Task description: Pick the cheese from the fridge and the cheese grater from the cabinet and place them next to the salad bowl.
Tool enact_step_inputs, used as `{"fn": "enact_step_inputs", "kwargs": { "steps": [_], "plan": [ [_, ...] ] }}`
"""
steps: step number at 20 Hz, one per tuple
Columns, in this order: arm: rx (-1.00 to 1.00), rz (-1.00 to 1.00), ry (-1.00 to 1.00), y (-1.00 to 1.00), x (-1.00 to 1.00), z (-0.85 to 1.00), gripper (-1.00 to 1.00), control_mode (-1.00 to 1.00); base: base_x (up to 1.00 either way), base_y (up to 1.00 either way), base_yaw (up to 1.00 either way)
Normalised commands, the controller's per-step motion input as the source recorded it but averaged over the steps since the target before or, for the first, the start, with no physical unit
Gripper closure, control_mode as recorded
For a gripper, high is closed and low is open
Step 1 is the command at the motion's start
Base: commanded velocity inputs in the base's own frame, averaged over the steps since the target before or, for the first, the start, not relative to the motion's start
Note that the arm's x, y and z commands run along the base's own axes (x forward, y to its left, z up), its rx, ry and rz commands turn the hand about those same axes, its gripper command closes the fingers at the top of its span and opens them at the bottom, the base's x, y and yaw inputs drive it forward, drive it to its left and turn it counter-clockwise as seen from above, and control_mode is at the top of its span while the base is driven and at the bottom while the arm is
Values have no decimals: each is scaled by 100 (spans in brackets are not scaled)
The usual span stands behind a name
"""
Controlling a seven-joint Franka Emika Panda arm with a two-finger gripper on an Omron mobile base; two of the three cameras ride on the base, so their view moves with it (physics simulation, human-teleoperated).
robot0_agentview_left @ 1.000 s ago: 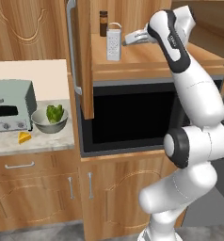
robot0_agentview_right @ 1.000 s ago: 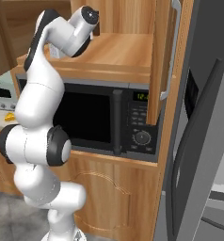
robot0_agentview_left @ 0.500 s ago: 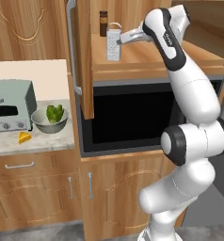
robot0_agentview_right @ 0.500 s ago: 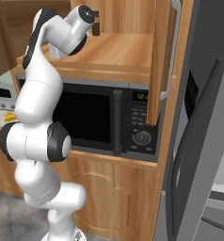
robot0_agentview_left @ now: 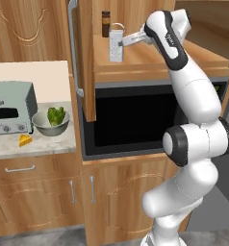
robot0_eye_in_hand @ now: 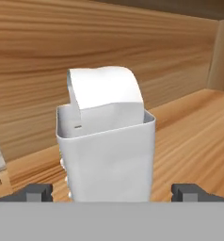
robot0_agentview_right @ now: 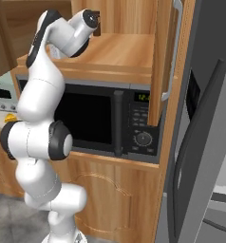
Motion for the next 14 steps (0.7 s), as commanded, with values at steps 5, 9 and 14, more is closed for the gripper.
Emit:
{"fn": "enact_step_inputs", "kwargs": {
  "steps": [5,9,14],
  "plan": [
    [0,0,0,14,28,0,-100,-100,0,0,0],
    [0,0,0,19,19,0,-100,-100,0,0,0],
    [0,0,0,9,0,0,-100,-100,0,0,0]
  ]
}}
